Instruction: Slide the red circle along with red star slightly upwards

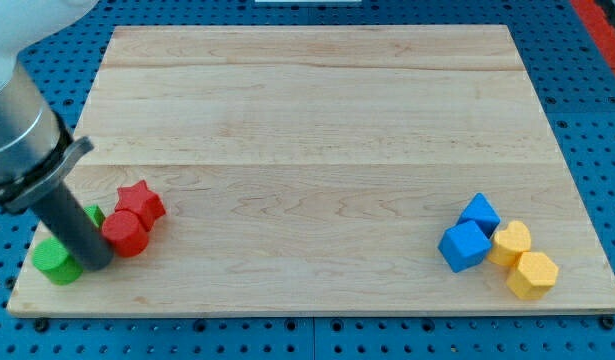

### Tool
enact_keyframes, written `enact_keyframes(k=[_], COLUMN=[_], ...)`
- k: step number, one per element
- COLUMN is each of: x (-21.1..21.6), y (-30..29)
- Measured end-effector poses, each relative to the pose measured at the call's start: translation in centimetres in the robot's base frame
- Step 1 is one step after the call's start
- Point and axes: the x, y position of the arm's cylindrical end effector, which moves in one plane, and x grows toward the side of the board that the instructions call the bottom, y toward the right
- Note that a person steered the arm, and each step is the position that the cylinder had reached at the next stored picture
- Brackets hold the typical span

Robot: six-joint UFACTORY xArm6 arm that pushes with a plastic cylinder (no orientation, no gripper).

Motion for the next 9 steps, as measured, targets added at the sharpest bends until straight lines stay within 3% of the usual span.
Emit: enact_keyframes(k=[2,3,5,6,7,9], x=[-7.0,-6.8,-2.9,1.6,1.5,-9.7], y=[0.1,1.2,-2.0,1.4,5.1,5.8])
